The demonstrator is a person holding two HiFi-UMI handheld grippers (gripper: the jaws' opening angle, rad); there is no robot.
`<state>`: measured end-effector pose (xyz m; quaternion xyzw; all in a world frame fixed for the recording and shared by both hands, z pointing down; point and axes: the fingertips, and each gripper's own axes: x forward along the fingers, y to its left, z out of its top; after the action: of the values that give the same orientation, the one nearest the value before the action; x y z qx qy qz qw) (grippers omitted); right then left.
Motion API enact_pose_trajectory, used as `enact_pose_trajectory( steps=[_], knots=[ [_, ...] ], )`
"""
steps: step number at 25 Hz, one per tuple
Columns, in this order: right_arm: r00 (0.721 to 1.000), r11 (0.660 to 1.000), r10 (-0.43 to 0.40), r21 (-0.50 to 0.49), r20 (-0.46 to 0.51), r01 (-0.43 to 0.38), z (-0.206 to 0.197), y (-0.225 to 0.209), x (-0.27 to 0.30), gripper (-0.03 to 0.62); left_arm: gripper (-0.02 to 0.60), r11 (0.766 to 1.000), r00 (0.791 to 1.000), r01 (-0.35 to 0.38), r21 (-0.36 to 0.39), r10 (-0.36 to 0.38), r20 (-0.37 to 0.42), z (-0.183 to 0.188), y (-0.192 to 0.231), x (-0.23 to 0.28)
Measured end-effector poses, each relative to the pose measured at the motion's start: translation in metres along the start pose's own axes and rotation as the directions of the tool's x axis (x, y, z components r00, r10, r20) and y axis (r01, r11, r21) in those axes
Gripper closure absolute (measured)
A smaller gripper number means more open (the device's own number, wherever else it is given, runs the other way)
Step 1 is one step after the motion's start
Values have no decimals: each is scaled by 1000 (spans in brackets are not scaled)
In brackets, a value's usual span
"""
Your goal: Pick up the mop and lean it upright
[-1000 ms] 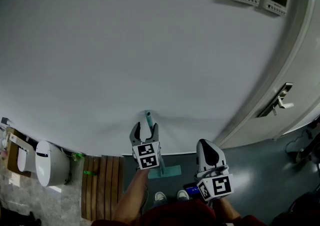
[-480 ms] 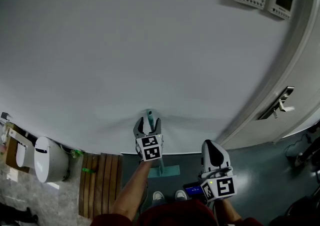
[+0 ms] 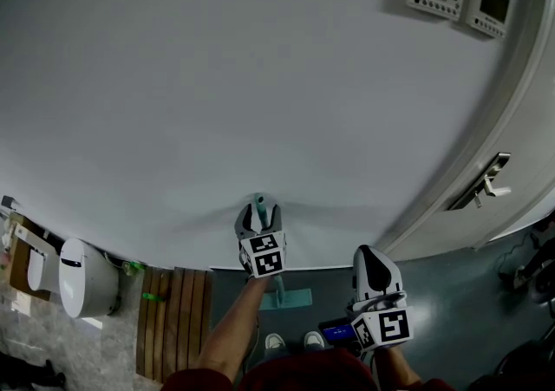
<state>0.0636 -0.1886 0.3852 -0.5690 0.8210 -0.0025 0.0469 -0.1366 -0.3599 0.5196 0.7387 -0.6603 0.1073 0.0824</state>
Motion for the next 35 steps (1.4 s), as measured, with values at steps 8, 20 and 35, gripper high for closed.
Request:
enact_pose_trajectory(
  steps=[8, 20, 35],
  knots=[
    [1000, 1000, 1, 1, -5, -1, -3, -1, 2, 576, 290, 1000, 1000, -18, -2, 18, 2, 1, 5, 3],
    [1000, 1000, -8, 5, -15, 8, -8, -7, 7, 576, 385, 999, 999, -44, 13, 44, 14, 4, 2, 8],
    [1000, 1000, -3, 8, -23, 4, -12, -6, 18, 576, 453, 997, 996, -80, -5, 80, 41, 0, 11, 7]
  ],
)
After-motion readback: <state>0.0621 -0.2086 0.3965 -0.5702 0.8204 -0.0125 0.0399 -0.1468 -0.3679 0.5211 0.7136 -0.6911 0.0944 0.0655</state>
